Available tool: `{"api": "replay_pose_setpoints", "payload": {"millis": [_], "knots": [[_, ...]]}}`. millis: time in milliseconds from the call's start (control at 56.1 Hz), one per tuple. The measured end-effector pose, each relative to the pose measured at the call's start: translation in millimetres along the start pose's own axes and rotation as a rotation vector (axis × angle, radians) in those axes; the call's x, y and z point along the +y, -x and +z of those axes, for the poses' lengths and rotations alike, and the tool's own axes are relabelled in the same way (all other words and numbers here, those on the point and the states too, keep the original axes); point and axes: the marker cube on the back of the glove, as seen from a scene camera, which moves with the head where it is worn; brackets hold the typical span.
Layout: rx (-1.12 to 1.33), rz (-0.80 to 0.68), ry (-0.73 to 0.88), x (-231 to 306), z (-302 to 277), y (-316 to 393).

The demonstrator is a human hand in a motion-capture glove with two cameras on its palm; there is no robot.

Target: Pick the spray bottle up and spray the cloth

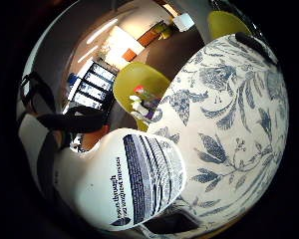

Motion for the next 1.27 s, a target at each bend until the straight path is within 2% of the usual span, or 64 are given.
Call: {"api": "replay_pose_setpoints", "payload": {"millis": [125, 178, 285, 357, 482, 696, 767, 927, 1070, 1266], "knots": [[-0.079, 0.015, -0.027, -2.5, -2.9, 9.1], [0.003, 0.046, -0.065, -9.5, 0.0, -5.1], [0.007, 0.088, 0.147, 19.4, -12.2, -10.3], [0.043, 0.095, 0.101, 27.3, -17.6, -18.2], [0.187, 0.049, 0.184, 86.6, -57.6, -35.2], [0.404, -0.064, 0.520, 197.8, -121.3, -22.1], [0.476, -0.093, 0.573, 228.6, -139.3, -13.4], [0.740, -0.126, 0.615, 299.2, -184.8, 9.2], [0.980, -0.136, 0.537, 339.0, -213.7, 23.1], [1.065, -0.124, 0.487, 382.7, -228.0, 37.4]]}}
